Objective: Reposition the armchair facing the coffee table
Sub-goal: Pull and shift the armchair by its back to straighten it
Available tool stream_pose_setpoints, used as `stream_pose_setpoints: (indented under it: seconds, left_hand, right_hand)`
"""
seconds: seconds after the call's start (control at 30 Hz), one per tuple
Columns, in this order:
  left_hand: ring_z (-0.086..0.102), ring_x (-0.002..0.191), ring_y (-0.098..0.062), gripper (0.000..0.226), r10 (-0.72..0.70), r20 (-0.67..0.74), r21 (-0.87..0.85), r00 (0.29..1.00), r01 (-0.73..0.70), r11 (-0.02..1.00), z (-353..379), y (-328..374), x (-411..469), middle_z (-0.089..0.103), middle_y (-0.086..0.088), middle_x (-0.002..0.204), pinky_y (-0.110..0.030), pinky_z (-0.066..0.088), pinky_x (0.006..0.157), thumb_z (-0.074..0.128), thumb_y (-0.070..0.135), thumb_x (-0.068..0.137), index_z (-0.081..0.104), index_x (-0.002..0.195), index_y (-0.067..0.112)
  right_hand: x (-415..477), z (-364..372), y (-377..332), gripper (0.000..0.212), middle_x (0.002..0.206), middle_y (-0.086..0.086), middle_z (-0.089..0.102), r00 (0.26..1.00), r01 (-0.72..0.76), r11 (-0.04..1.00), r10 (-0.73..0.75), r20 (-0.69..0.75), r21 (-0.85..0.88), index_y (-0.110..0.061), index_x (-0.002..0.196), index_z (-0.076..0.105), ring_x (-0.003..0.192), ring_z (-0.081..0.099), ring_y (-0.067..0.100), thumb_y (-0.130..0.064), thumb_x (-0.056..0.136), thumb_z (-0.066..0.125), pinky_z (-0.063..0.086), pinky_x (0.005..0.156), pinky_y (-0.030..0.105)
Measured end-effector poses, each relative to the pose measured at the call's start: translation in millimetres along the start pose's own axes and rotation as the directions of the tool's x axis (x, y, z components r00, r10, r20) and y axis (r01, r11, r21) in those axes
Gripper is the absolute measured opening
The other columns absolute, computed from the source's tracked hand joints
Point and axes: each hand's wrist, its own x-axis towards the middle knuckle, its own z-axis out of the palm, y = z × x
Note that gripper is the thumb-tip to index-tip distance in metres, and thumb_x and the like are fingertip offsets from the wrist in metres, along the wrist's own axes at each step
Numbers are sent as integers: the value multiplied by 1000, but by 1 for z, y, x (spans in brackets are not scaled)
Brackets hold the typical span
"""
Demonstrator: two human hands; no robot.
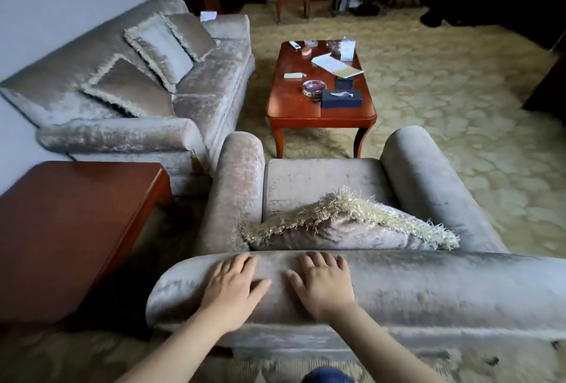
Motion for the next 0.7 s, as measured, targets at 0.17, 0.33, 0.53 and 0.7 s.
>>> stream_pose_setpoints:
  seconds: [0.17,0.33,0.53,0.7]
  left_hand:
    - [33,135,-21,68,-7,81,13,997,6,1000,-3,-20,18,32,4,151,-38,21,110,21,68,88,29,144,30]
    - [37,134,-23,75,-100,236,-3,967,103,995,-8,-24,51,37,0,151,-40,25,108,20,74,83,35,142,30]
    - [40,131,-20,65,-87,216,-9,973,91,996,-4,-23,57,39,8,146,-37,25,106,27,69,84,37,138,35]
    - [64,62,4,37,78,108,-53,991,-73,996,-13,-25,65,67,18,76,-23,54,57,57,65,56,73,76,38]
  right_hand:
    - [7,3,-13,72,138,4,51,999,-31,998,30,-36,-51,-21,127,49,130,41,26,-70,87,15,23,106,49]
    - [23,3,-21,75,138,6,50,1000,1,997,-2,-6,-81,-19,129,48,129,42,27,-71,86,15,26,105,46]
    - [56,1,-28,72,142,6,46,986,96,995,-90,142,-30,-19,132,45,133,40,23,-70,86,22,28,106,41]
    - [81,2,-27,61,145,-1,47,969,169,985,-170,178,19,-26,131,51,136,40,15,-65,84,45,27,112,35]
